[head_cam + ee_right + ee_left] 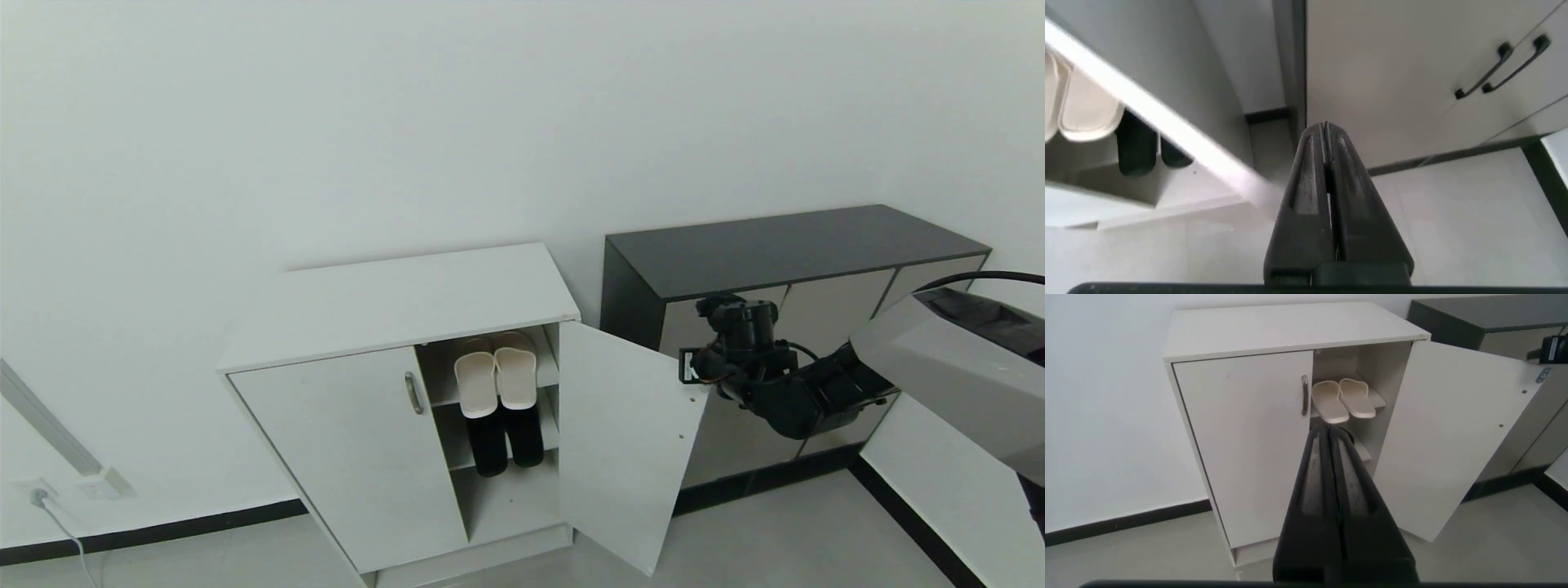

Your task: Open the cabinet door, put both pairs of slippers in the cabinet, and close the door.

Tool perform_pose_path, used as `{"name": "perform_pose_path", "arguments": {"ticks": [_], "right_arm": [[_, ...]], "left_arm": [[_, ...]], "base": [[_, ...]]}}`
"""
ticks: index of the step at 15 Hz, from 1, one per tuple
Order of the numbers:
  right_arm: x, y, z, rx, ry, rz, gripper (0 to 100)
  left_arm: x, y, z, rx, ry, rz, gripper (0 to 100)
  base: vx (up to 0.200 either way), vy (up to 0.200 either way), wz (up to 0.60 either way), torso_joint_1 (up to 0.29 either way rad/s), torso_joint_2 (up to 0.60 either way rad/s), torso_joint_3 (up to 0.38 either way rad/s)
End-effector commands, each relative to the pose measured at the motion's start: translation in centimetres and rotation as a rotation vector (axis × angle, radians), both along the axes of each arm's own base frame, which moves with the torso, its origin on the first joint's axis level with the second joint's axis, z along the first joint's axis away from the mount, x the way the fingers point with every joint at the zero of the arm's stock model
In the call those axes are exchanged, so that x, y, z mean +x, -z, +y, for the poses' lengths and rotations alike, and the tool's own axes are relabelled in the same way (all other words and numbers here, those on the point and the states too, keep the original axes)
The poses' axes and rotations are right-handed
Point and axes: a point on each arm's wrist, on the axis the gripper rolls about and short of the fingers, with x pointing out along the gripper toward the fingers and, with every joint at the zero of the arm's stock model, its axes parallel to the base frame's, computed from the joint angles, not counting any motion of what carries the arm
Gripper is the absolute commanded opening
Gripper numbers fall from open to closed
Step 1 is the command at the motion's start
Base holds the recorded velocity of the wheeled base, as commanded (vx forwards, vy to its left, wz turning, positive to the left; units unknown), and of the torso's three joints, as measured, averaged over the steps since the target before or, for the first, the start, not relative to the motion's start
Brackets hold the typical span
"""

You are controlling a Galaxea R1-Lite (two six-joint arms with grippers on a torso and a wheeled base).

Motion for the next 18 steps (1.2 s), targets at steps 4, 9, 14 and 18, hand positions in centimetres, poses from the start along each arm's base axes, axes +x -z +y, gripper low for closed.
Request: {"name": "perform_pose_path", "arguments": {"ticks": [4, 9, 14, 18], "right_arm": [[-1.4, -0.1, 1.4, -0.007, -0.039, 0.016, 0], [-6.7, -1.6, 6.3, 0.002, -0.188, 0.027, 0], [-12.2, -3.9, 9.6, 0.04, -0.327, 0.002, 0], [-13.4, -2.6, 9.3, -0.041, -0.384, -0.029, 0]], "left_arm": [[0.0, 0.0, 0.0, -0.001, 0.0, 0.0, 0], [0.0, 0.0, 0.0, -0.001, 0.0, 0.0, 0], [0.0, 0.0, 0.0, -0.002, -0.002, 0.0, 0], [0.0, 0.0, 0.0, -0.002, -0.002, 0.0, 0]], "base": [[0.0, 0.0, 0.0, 0.0, 0.0, 0.0], [0.0, 0.0, 0.0, 0.0, 0.0, 0.0], [0.0, 0.0, 0.0, 0.0, 0.0, 0.0], [0.0, 0.0, 0.0, 0.0, 0.0, 0.0]]}}
